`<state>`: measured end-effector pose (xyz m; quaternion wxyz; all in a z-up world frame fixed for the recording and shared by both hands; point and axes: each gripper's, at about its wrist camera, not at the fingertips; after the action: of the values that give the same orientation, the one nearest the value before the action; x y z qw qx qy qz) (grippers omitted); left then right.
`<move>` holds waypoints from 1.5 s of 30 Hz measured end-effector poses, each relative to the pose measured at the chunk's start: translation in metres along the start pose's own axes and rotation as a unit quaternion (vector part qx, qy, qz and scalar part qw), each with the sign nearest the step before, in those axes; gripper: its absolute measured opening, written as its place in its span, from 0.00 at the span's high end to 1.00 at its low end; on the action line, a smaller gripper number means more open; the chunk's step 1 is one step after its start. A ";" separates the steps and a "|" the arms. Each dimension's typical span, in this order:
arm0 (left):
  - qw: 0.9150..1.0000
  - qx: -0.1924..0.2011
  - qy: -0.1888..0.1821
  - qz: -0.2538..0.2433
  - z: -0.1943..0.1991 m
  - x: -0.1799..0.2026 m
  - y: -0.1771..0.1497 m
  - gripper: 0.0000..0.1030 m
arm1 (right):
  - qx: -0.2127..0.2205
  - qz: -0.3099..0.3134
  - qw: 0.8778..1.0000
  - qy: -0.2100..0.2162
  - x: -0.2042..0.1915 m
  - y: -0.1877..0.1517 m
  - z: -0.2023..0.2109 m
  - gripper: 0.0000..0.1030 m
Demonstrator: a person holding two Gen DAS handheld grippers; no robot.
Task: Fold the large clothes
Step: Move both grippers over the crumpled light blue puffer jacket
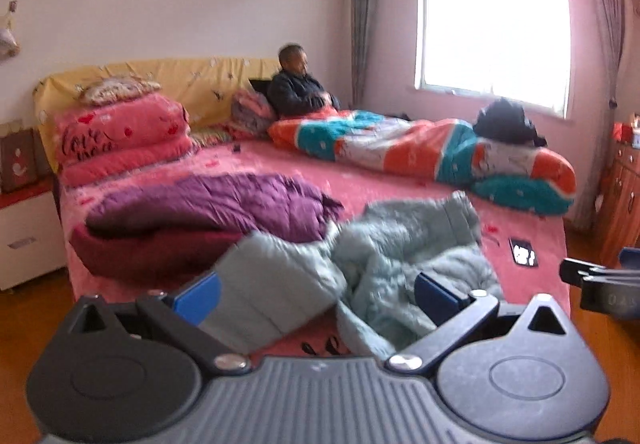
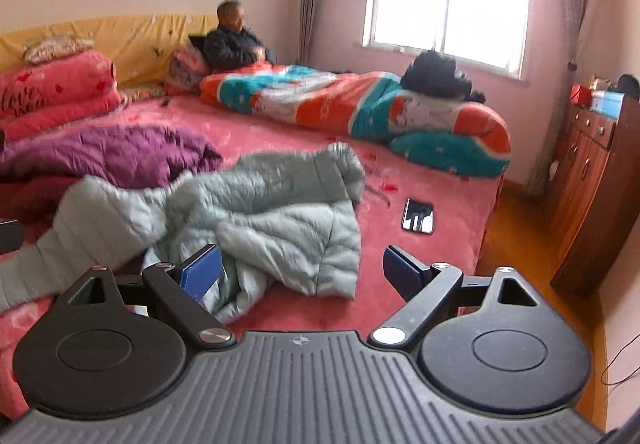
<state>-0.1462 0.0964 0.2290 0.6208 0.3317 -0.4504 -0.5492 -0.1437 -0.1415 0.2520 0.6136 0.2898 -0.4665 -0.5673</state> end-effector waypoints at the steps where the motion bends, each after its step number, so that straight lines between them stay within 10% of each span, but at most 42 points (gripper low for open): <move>1: 1.000 0.007 0.000 0.002 0.005 -0.001 0.005 0.01 | 0.002 -0.001 1.000 -0.001 0.006 0.009 -0.008 0.00; 16: 0.998 0.065 0.008 -0.002 0.057 -0.023 0.024 0.01 | 0.060 -0.003 0.998 0.021 0.003 0.040 0.049 0.00; 45: 0.998 0.060 0.022 -0.007 0.066 -0.021 0.017 0.01 | 0.072 0.004 0.994 0.082 0.034 0.027 0.049 0.00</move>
<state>-0.2001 0.1253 0.2652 0.6060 0.3831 -0.4664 -0.5182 -0.1789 -0.1613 0.3032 0.6298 0.3772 -0.4553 -0.5038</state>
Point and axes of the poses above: each gripper's, at about its wrist camera, not at the fingertips, and z roughly against the way its jaws point, x to its right, y to its top, and after that the axes turned 10 degrees about z, right-handed
